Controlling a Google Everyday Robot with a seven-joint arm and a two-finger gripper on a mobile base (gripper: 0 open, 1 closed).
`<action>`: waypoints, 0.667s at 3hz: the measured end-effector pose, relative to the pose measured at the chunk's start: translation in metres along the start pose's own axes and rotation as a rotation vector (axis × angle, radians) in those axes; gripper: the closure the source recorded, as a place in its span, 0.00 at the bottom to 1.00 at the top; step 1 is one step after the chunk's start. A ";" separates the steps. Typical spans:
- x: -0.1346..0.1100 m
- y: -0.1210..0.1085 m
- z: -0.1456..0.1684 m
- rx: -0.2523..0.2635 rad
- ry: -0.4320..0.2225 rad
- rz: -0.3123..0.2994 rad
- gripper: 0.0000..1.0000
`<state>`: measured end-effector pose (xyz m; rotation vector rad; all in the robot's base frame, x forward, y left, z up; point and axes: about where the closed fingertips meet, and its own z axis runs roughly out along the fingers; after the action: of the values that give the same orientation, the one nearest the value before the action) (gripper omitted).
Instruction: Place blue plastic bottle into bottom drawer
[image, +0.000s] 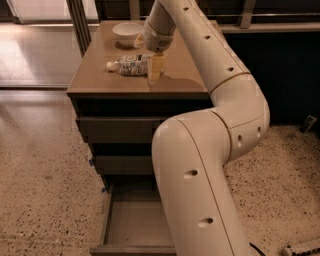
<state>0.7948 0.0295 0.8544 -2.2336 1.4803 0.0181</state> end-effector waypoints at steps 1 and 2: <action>0.000 0.000 0.000 0.000 0.000 0.000 0.42; 0.000 0.000 0.000 0.000 0.000 0.000 0.65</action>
Offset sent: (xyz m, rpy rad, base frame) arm 0.0001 0.0001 -0.0001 0.0002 -0.0002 0.0000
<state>0.7949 0.0296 0.8543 -2.2333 1.4801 0.0179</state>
